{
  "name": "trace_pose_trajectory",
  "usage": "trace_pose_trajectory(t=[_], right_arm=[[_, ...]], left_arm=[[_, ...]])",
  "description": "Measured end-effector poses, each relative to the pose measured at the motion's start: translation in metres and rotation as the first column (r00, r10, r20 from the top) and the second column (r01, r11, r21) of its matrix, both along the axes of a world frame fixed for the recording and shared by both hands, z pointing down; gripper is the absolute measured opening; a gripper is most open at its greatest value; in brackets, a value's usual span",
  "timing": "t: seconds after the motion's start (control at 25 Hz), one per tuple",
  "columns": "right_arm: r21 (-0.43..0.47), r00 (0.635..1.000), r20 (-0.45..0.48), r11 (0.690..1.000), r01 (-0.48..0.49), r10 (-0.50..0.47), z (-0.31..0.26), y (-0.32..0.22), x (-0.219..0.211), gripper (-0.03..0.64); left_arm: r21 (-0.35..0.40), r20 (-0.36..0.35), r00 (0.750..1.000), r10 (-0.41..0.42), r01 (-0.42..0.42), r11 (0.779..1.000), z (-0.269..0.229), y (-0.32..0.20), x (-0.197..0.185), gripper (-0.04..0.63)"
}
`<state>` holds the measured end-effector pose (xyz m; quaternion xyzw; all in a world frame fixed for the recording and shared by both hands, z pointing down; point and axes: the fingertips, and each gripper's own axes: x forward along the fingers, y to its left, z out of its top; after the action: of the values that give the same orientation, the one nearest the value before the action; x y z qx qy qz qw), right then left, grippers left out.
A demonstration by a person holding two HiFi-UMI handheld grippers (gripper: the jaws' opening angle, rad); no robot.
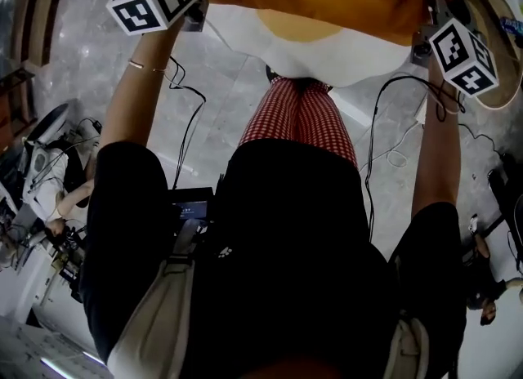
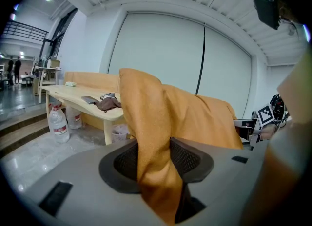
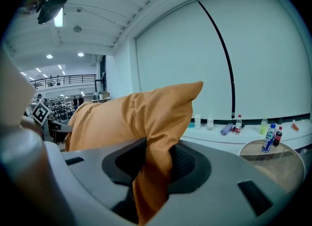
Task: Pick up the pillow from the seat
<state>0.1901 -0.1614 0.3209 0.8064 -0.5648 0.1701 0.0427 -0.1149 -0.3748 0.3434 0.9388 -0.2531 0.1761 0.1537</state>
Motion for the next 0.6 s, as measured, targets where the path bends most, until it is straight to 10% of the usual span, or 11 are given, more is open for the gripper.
trace_pose_trajectory(t=[0.6], right_arm=[[0.038,0.999,-0.033,0.999,0.015,-0.013,-0.035,-0.005,0.002,0.149]], left_arm=[[0.036,-0.030,0.999,-0.034,0.035,0.999,-0.031,0.000,-0.002,0.186]])
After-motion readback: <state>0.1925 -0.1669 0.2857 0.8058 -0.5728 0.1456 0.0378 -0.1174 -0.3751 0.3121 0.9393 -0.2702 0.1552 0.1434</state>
